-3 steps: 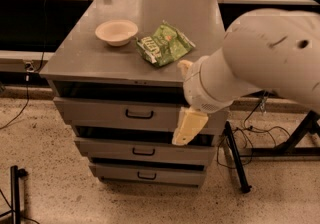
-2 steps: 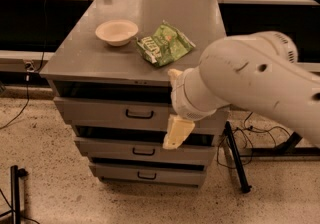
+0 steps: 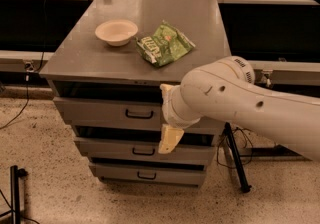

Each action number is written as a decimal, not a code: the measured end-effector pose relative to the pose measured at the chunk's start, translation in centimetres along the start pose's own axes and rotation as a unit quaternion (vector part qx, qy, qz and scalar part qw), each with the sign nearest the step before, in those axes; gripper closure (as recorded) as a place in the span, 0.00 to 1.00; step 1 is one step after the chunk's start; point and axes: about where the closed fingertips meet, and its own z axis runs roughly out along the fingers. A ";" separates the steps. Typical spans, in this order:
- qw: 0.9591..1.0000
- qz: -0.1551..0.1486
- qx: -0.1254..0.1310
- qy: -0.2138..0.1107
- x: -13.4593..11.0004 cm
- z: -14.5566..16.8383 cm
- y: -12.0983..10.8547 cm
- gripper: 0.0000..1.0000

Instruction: Open top drawer

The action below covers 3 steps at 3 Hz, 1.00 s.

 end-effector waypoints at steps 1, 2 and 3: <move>1.000 -0.008 -0.016 0.001 0.9 2.7 0.2 0.00; 0.999 -0.012 -0.031 0.010 2.3 4.9 0.4 0.00; 0.999 -0.001 -0.037 0.015 4.5 6.2 0.3 0.00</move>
Offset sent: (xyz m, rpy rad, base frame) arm 0.0329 -0.0120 -0.0819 -0.0616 0.0846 0.0412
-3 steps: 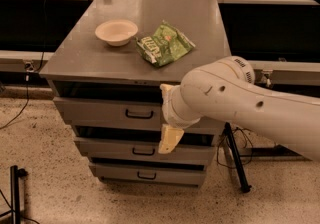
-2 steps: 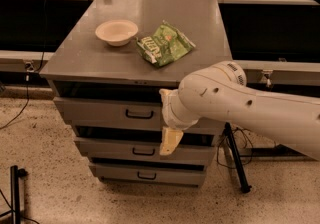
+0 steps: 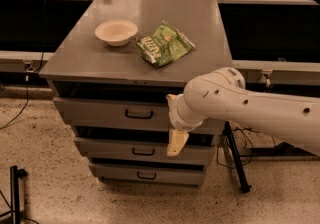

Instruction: Open top drawer

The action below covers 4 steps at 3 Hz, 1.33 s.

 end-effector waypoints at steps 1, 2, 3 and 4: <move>1.000 0.015 -0.008 0.010 2.5 1.5 -0.1 0.00; 1.000 0.014 -0.008 0.010 2.5 1.5 -0.1 0.00; 1.000 0.013 -0.010 0.025 3.0 2.8 -1.0 0.00; 0.998 0.017 -0.021 0.050 4.0 5.0 -1.9 0.16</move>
Offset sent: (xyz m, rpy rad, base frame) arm 0.0138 -0.0278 -0.0290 -0.0115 0.0348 -0.0439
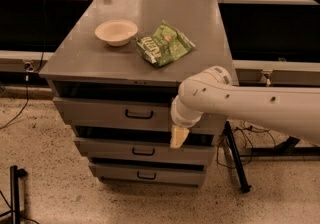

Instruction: Open top drawer

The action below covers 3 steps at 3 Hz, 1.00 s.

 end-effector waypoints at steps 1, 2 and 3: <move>1.000 0.001 0.002 0.008 0.4 -0.9 0.1 0.20; 1.000 -0.008 0.013 0.006 0.2 -3.4 0.6 0.20; 0.999 -0.033 0.020 -0.007 -1.0 -7.5 1.5 0.22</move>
Offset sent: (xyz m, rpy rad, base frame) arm -0.0404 -0.0117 0.0757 -0.0093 -0.0854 0.0330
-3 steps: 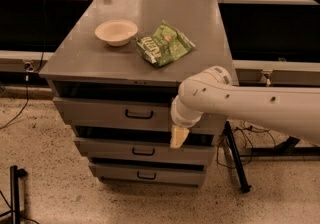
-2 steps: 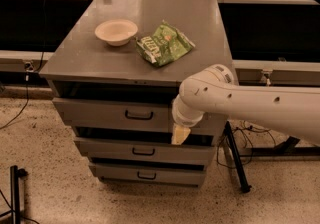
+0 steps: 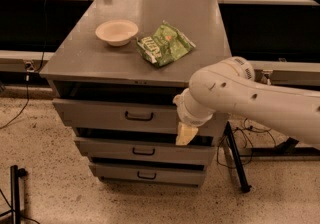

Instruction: Open top drawer

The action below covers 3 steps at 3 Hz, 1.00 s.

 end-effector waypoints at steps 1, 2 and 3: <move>0.999 -0.036 -0.017 -0.024 -1.7 -2.0 0.9 0.06; 0.998 -0.051 -0.018 -0.026 -1.9 -2.1 1.1 0.00; 0.998 -0.051 -0.023 -0.020 -1.7 -1.3 1.2 0.00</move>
Offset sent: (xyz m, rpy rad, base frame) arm -0.0158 0.0103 0.0163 0.0134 0.0136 0.0795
